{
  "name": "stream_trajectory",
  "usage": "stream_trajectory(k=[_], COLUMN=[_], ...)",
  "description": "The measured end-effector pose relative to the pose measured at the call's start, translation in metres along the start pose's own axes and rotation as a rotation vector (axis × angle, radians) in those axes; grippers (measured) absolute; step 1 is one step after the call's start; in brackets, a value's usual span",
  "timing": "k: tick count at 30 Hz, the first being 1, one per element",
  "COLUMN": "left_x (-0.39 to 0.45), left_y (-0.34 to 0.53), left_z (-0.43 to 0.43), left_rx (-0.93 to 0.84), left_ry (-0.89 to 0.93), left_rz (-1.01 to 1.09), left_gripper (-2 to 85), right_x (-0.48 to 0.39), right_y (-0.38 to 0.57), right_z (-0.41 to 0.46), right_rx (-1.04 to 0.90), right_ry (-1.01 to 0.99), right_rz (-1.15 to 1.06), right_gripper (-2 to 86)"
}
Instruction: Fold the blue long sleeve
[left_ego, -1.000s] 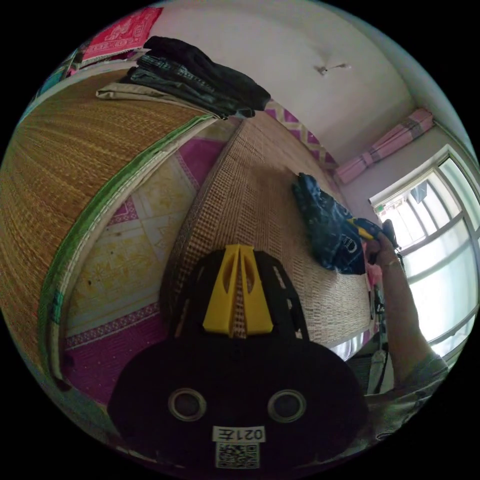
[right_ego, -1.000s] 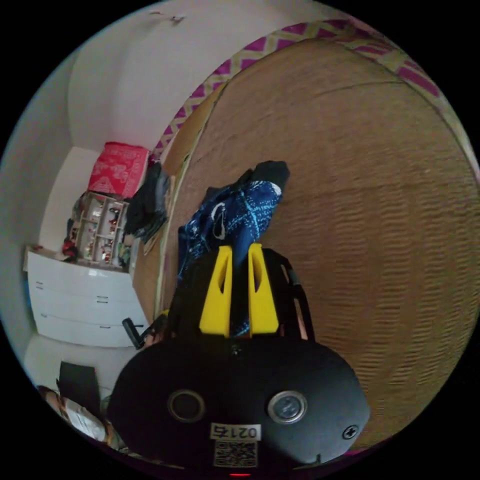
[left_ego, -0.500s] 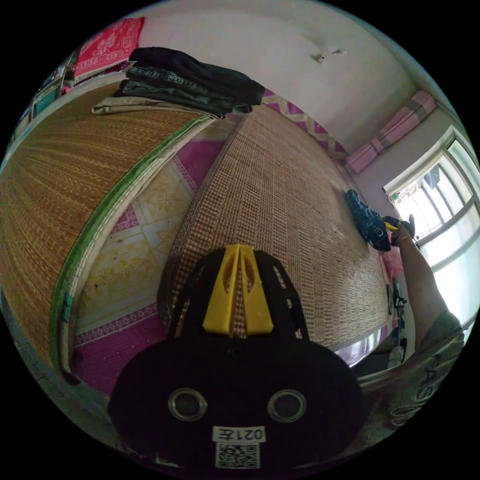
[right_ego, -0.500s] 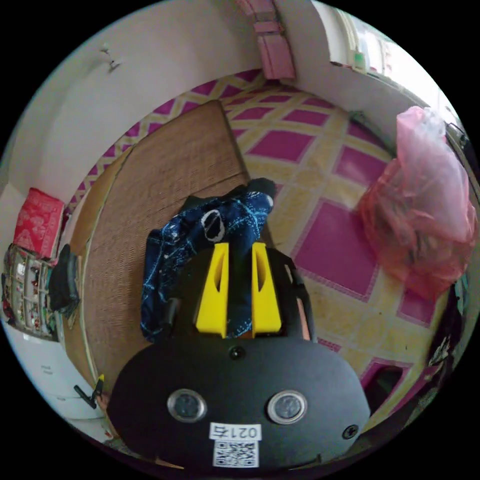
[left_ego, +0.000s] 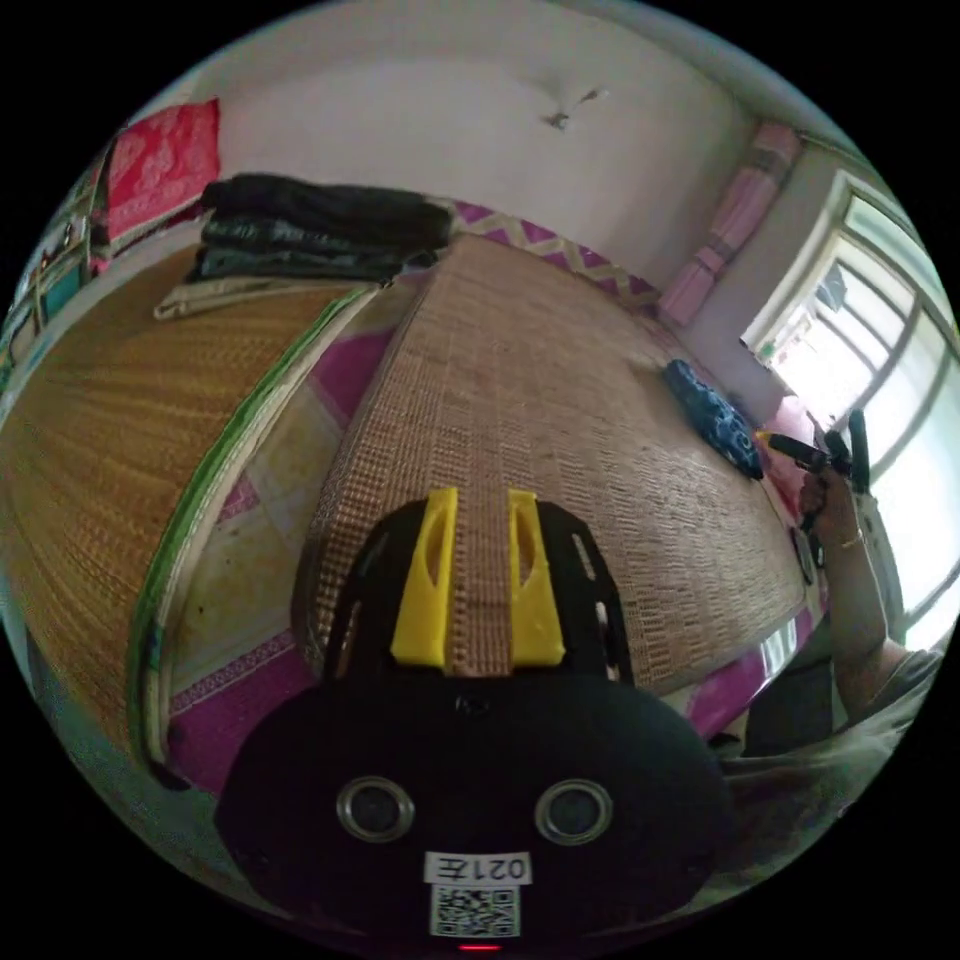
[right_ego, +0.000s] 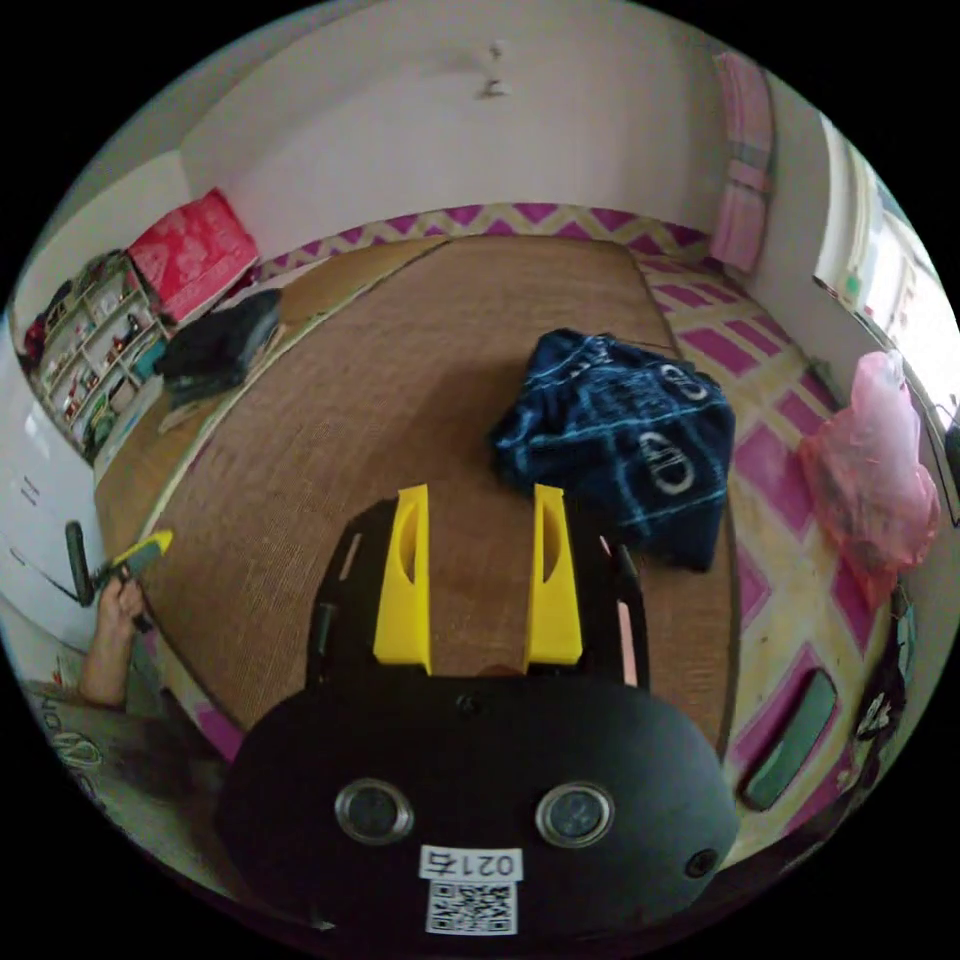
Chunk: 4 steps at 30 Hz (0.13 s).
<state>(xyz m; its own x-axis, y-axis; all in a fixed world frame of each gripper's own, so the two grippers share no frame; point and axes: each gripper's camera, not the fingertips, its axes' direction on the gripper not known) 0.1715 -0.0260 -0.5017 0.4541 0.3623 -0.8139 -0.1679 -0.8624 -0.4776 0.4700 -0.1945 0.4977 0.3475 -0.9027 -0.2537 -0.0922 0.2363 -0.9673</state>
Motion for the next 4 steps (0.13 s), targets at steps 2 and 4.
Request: stream_trajectory(k=[2,4], left_x=[0.022,0.051], left_y=[-0.002,-0.007], left_z=[0.004,0.017], left_rx=[-0.008,-0.018], left_ry=[0.007,0.011], left_rz=[0.051,0.094], left_gripper=[12.9,16.3], right_x=[-0.036,-0.071], right_y=[0.035,0.072], right_z=[0.007,0.023], right_rx=[-0.009,0.0], right_ry=[0.022,0.059], right_rz=[-0.014,-0.018], right_gripper=[17.0,19.7])
